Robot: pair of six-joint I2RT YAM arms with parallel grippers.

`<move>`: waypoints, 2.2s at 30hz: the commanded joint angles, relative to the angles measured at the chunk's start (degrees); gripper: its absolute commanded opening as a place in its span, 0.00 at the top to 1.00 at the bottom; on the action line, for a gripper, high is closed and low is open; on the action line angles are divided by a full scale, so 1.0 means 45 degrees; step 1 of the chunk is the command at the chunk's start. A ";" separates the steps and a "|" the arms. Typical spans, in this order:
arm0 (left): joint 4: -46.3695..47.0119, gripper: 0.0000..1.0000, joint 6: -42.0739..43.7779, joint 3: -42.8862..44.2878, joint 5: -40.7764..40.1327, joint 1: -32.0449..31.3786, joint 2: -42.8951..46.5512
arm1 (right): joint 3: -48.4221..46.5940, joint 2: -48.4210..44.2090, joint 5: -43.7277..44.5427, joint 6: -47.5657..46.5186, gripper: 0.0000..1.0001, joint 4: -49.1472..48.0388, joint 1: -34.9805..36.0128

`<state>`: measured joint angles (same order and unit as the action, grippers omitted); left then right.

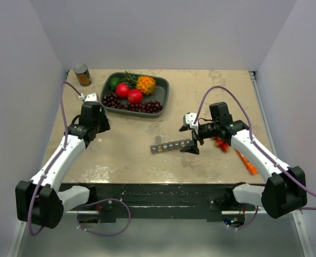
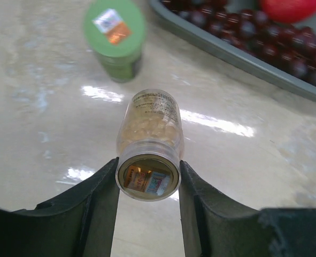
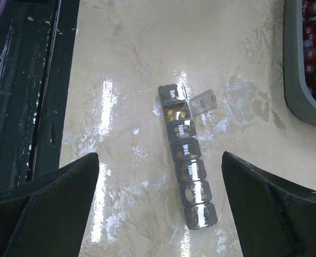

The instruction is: Sort the pills into containers

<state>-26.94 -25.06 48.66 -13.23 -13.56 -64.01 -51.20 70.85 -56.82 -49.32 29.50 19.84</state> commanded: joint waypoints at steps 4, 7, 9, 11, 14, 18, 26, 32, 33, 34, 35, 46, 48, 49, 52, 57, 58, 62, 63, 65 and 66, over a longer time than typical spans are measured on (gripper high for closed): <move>0.0381 1.00 0.1174 0.0981 -0.0809 0.2328 -0.1829 | -0.0165 -0.0412 -0.0069 0.0120 0.01 -0.0285 -0.0072; 0.0439 1.00 0.1193 0.1177 -0.0946 0.2661 -0.2376 | -0.0165 -0.0432 -0.0089 0.0101 0.01 -0.0285 -0.0053; 0.0654 1.00 0.1213 0.1197 -0.0888 0.2798 -0.2630 | -0.0165 -0.0432 -0.0089 0.0101 0.01 -0.0285 -0.0072; 0.0868 0.97 0.1174 0.1295 -0.0790 0.3013 -0.3000 | -0.0165 -0.0432 -0.0128 0.0101 0.01 -0.0285 -0.0072; 0.0967 0.91 0.1116 0.1626 -0.0614 0.3559 -0.3663 | -0.0165 -0.0451 -0.0128 0.0081 0.01 -0.0266 -0.0072; 0.0694 0.78 0.0863 0.2329 -0.0165 0.4068 -0.4583 | -0.0165 -0.0471 -0.0128 0.0100 0.01 -0.0265 -0.0072; 0.0693 0.56 0.0510 0.2799 0.1065 0.4907 -0.5073 | -0.0165 -0.0451 -0.0128 0.0081 0.01 -0.0246 -0.0072; 0.0694 0.31 0.0217 0.2994 0.1222 0.5338 -0.5170 | -0.0165 -0.0432 -0.0147 0.0081 0.01 -0.0266 -0.0072; 0.0674 0.27 0.0217 0.3014 0.1261 0.5377 -0.5171 | -0.0165 -0.0432 -0.0128 0.0081 0.01 -0.0266 -0.0091; 0.0674 0.23 0.0178 0.3014 0.1281 0.5377 -0.5151 | -0.0165 -0.0412 -0.0128 0.0081 0.01 -0.0246 -0.0072; 0.0674 0.22 0.0139 0.3014 0.1319 0.5416 -0.5112 | -0.0165 -0.0432 -0.0147 0.0100 0.01 -0.0265 -0.0072; 0.1451 0.20 0.1777 0.2138 0.4339 0.5455 -0.1643 | 0.0342 -0.0120 0.0028 0.0412 0.01 -0.1121 -0.0169; 0.1941 0.20 0.2384 0.1281 0.6657 0.5475 -0.0955 | 0.0304 0.0385 0.0029 -0.0013 0.01 -0.0795 -0.0170; 0.2253 0.20 0.2482 0.1005 0.7464 0.5455 -0.0430 | 0.0188 0.0563 0.0028 -0.0616 0.01 -0.0213 -0.0150; 0.3072 0.21 0.2289 -0.0089 1.0006 0.5397 0.0470 | -0.0106 0.1031 0.0223 -0.1090 0.01 0.0242 -0.0150; 0.4401 0.21 0.1137 -0.1553 1.1668 0.4149 0.1450 | -0.0164 0.0974 0.1140 -0.1052 0.01 -0.0011 -0.0169; 0.4443 0.21 0.0980 -0.1692 1.1710 0.3876 0.1509 | -0.0262 0.1110 0.1354 -0.1071 0.01 0.0085 -0.0170; 0.5378 0.21 -0.0169 -0.2706 1.1633 0.2528 0.1626 | -0.1101 0.1733 0.1279 -0.1673 0.01 0.1098 -0.0150; 0.5787 0.21 -0.0386 -0.3250 1.1632 0.2390 0.1646 | -0.1431 0.1891 0.1259 -0.2353 0.01 0.1450 -0.0131; 0.6628 0.21 -0.0971 -0.3722 1.1516 0.1904 0.1588 | -0.1707 0.2475 0.1510 -0.2691 0.01 0.2194 -0.0072; 0.6882 0.21 -0.1148 -0.4111 1.1244 0.1669 0.1549 | -0.1805 0.2614 0.1687 -0.2770 0.01 0.2234 -0.0053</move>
<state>-5.13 -23.83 34.48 36.49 -2.87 -57.65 -55.29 79.61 -51.44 -56.23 34.02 19.44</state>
